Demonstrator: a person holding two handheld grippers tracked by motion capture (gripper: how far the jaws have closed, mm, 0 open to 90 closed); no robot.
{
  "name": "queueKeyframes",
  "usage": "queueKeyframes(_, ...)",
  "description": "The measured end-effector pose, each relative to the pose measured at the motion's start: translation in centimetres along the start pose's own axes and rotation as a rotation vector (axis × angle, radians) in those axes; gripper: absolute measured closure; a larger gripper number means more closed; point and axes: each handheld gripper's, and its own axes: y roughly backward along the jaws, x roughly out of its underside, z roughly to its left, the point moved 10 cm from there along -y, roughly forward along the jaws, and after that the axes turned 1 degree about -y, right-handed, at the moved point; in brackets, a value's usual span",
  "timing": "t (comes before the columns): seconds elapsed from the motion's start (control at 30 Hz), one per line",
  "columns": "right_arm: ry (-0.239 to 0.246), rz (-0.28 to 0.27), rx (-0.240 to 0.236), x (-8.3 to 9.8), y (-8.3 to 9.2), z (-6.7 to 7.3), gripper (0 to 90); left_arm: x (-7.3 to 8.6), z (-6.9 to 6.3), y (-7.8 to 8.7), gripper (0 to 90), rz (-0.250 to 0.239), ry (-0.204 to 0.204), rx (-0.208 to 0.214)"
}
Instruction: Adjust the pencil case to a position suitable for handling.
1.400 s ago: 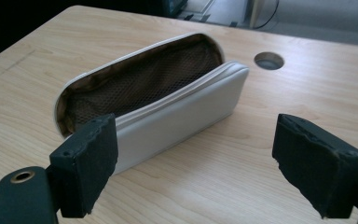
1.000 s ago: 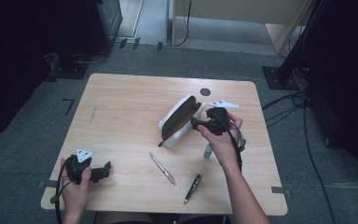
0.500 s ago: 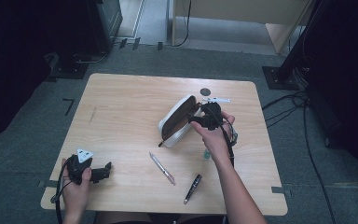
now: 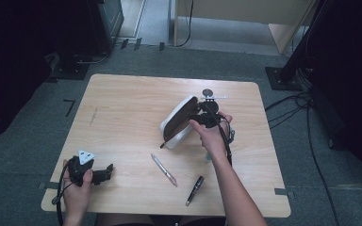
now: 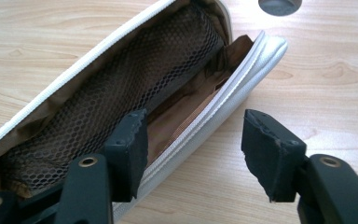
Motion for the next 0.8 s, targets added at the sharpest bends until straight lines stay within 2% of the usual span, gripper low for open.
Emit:
queueKeyframes(0.1, -0.021, 0.023, 0.005, 0.1, -0.2, 0.1, 43.5, 0.0, 0.0, 0.0, 0.0, 0.0, 0.0, 0.0)
queueKeyframes(0.47, -0.015, 0.076, 0.023, 0.6, -1.2, 0.8, 45.2, 0.0, 0.0, 0.0, 0.0, 0.0, 0.0, 0.0)
queueKeyframes(0.67, -0.019, 0.084, 0.026, 0.5, -1.3, 0.8, 51.5, 0.0, 0.0, 0.0, 0.0, 0.0, 0.0, 0.0)
queueKeyframes(0.8, -0.015, 0.085, 0.01, 0.5, -1.3, 0.9, 59.4, 0.0, 0.0, 0.0, 0.0, 0.0, 0.0, 0.0)
